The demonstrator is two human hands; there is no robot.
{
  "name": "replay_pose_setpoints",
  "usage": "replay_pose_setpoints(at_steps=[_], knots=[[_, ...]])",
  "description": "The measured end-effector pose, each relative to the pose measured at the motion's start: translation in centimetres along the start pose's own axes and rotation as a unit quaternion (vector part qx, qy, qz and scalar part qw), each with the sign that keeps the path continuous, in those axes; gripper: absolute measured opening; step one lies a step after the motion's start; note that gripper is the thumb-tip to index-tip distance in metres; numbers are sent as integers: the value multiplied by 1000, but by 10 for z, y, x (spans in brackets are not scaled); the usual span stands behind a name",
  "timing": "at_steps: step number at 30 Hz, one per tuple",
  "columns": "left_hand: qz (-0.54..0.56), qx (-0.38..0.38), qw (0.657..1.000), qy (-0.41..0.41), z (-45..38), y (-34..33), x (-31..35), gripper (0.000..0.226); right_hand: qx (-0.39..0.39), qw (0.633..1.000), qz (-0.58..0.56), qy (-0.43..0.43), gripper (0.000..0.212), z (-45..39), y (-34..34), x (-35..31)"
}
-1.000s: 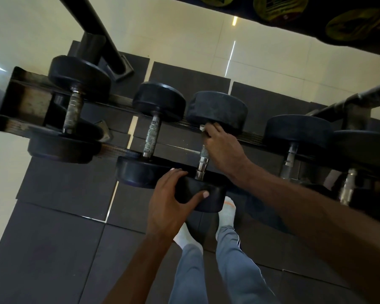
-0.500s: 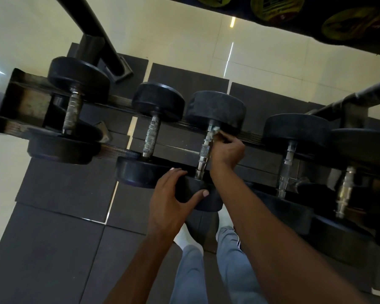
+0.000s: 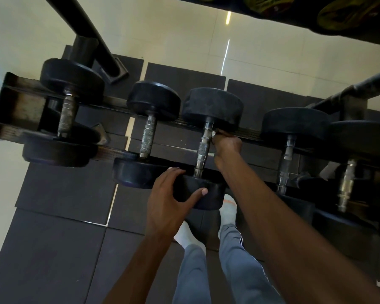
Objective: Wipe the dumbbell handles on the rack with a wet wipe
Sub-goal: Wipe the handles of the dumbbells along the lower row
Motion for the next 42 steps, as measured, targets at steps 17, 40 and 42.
replay_pose_setpoints(at_steps=[17, 40, 42], knots=[[7, 2, 1000, 9, -1, 3, 2, 67, -232, 962, 131, -61, 43, -22, -5, 22], [-9, 11, 1000, 12, 0, 3, 2, 71, -320, 933, 25, -163, 31, 4, -24, 16], [-10, 10, 1000, 15, 0, 2, 3, 71, -326, 928, -3, -180, 30, 10, -19, 25]])
Point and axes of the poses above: each hand's wrist, its own z-axis away from the middle knuckle, its own y-axis out of the back of the hand, x = y × z, the point moved 7 cm from there along -z, towards the middle knuckle, and after that the axes turned 8 degrees about x, right-handed, at the moved point
